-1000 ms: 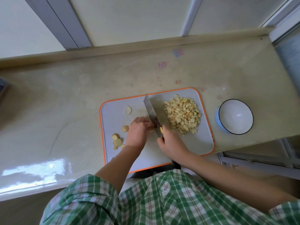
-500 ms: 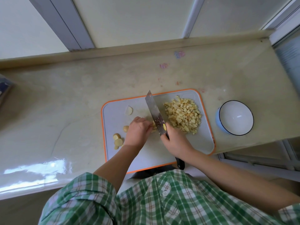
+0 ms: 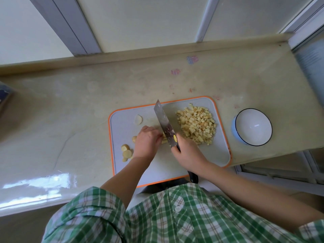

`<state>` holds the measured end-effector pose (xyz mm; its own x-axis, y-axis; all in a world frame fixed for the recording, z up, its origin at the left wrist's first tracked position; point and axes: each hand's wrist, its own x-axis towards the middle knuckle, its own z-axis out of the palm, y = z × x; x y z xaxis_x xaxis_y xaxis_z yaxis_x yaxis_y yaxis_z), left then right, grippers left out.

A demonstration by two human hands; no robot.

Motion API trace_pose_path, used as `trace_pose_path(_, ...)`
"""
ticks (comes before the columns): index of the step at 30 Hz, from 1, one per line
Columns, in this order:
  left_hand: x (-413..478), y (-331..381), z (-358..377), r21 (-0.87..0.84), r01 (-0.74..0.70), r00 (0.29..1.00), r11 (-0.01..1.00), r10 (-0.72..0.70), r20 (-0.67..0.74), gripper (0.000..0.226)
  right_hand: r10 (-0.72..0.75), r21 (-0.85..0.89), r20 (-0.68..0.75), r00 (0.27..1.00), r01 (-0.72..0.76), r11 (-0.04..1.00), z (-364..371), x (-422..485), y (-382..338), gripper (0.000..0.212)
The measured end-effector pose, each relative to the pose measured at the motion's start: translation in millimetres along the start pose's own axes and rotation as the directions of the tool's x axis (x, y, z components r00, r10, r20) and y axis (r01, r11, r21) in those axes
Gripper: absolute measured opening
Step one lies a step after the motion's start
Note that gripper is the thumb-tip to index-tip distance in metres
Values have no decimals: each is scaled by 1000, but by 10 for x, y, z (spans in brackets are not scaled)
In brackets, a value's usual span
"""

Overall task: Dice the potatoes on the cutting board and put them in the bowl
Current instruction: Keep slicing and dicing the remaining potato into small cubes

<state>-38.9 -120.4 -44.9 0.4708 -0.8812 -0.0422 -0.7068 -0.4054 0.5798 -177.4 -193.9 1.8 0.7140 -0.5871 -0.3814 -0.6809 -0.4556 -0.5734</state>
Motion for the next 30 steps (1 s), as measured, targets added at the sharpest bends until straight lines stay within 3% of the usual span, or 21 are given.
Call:
trace_pose_path(10, 11, 17, -13, 21, -10, 1000, 1000, 10, -8, 13, 42, 30, -4, 999, -42, 999, 145, -6, -54, 6)
trace_pose_path(21, 7, -44, 38, -15, 16, 1000, 1000, -16, -1, 9, 56, 30, -40, 998, -54, 998, 298, 32, -19, 25)
trace_pose_path(26, 11, -23, 19, -13, 26, 1000, 1000, -26, 6, 9, 48, 60, -83, 995, -43, 997, 235, 141, 13, 8)
trace_pose_path(30, -16, -17, -10, -8, 19, 1000, 1000, -19, -24, 9, 99, 133, -117, 988, -83, 988, 127, 174, 120, 18)
